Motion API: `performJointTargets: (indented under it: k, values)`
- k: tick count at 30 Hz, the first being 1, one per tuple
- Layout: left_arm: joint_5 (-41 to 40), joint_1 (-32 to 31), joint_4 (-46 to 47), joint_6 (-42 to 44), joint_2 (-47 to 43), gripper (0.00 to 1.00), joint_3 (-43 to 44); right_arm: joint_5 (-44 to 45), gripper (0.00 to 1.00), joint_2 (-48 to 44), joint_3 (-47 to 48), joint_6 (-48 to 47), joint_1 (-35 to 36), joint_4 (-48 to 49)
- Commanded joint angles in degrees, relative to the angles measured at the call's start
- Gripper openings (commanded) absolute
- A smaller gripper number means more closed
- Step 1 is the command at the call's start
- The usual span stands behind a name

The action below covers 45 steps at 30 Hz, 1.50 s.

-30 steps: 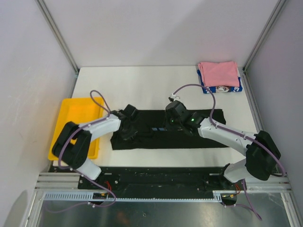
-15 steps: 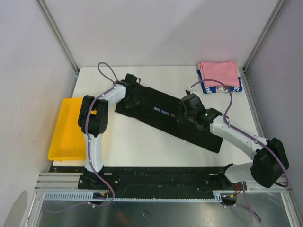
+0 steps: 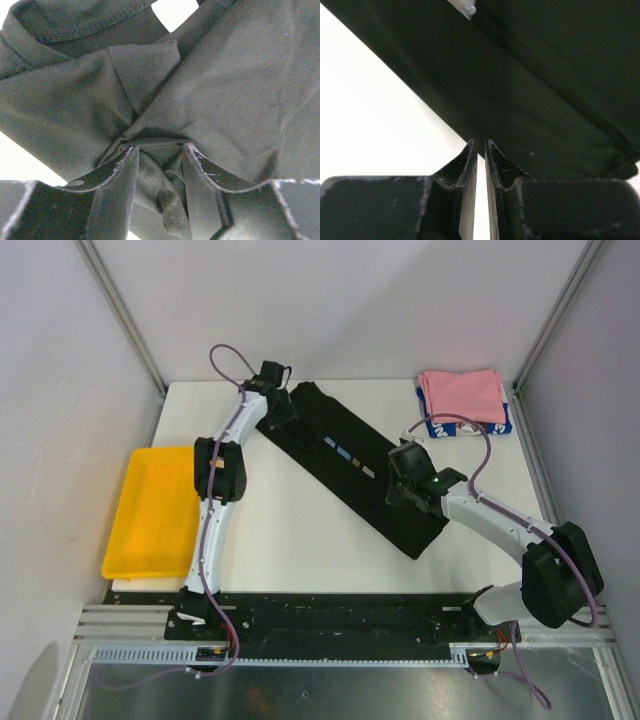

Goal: Fold and stack the t-shirts
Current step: Rotate the tshirt 85 degrees

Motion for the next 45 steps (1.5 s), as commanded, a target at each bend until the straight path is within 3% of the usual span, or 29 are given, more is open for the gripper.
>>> performJointTargets:
  k: [1,11,15,25,45]
  values:
    - [2.3,2.8,-1.6,1.9,4.3,0.50,4.7,1.7,0.16,0.7,-1.6,-1.5,0.2,-2.1]
    - [9.7,4.5,0.9,4.3,-2.0,0.72,3.6,-0.7,0.26,-1.0,-10.7,1.0,1.6,-0.9]
    - [11.4,5.1,2.1,4.8,-5.9,0.76,2.7,1.0,0.28,-3.2,-12.0,2.0,3.0,-2.1]
    - [12.0,5.5,2.8,4.5,-13.8,0.72,-4.7,1.7,0.29,-5.4,-15.6,3.3,5.6,-2.5]
    - [15.6,4.9,3.6,4.3,-28.3,0.70,-21.0,5.9,0.31,-1.0,-16.3,5.4,10.1,-4.1]
